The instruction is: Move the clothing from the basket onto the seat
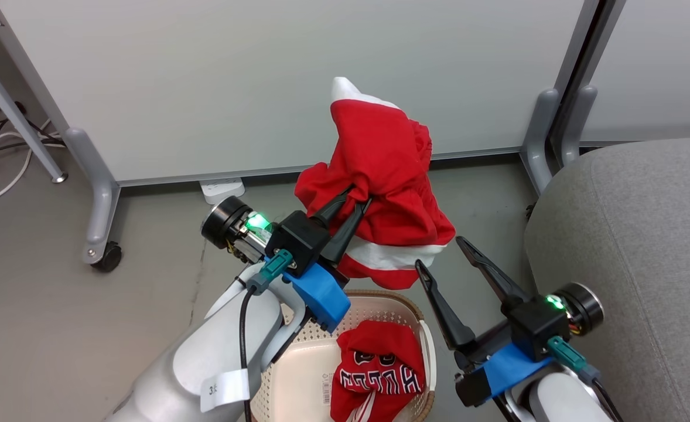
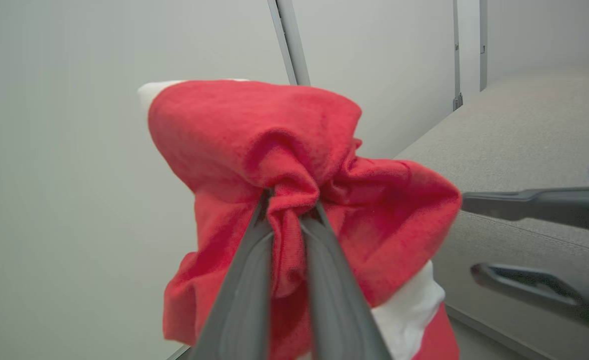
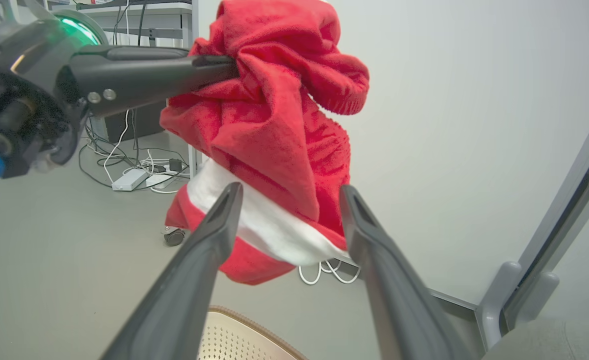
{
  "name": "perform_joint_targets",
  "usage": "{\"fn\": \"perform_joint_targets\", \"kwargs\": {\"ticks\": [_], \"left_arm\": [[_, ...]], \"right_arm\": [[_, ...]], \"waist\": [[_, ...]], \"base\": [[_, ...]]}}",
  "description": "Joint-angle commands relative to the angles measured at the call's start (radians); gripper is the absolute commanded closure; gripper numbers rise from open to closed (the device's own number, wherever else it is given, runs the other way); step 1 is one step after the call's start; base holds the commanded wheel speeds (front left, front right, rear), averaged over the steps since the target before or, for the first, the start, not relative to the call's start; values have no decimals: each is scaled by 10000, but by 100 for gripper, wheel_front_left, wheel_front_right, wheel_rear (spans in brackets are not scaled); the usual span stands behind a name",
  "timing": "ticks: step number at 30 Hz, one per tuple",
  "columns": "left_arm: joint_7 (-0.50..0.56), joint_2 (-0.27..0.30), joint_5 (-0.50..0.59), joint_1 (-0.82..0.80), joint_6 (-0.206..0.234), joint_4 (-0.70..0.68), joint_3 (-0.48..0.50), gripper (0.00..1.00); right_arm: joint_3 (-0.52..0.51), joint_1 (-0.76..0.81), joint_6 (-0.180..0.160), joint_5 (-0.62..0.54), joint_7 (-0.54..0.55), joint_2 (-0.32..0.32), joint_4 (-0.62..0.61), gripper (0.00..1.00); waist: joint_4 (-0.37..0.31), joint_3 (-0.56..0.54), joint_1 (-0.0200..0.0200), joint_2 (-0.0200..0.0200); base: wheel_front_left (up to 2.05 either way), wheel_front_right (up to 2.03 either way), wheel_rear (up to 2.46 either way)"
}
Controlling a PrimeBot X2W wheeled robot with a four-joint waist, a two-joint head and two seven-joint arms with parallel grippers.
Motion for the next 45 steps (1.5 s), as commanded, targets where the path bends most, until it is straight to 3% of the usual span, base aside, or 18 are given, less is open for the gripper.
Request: {"fn": "perform_joint_targets", "kwargs": {"ticks": [1,22,23,24,25,45], "left_arm": [[14,-18,-9,-174,-5,-27,6,100],[-73,-325,109,-615,-115,-59,-273,100],[-77,-329,111,-621,-121,-52,-275,100],[-77,-337,116,-630,-120,-41,-279,100],[-82,-347,116,-632,-128,-27,-282,100],[-105,-333,153,-669,-126,102,-298,100]], "right_arm": [[152,-260,1,-13,-35,-100,86,0],[974,-2581,1,34,-35,61,1692,0],[977,-2606,1,72,-35,83,1785,2],[980,-2643,1,97,-35,100,1852,87],[1000,-2680,1,107,-35,118,1905,100],[1048,-2795,1,270,-35,216,2058,100]], "waist": [[54,68,0,0],[363,650,0,0],[365,661,0,0],[368,668,0,0],[372,673,0,0],[386,644,0,0]], "base": [[0,0,0],[0,0,0],[0,0,0],[0,0,0],[0,0,0],[0,0,0]]}}
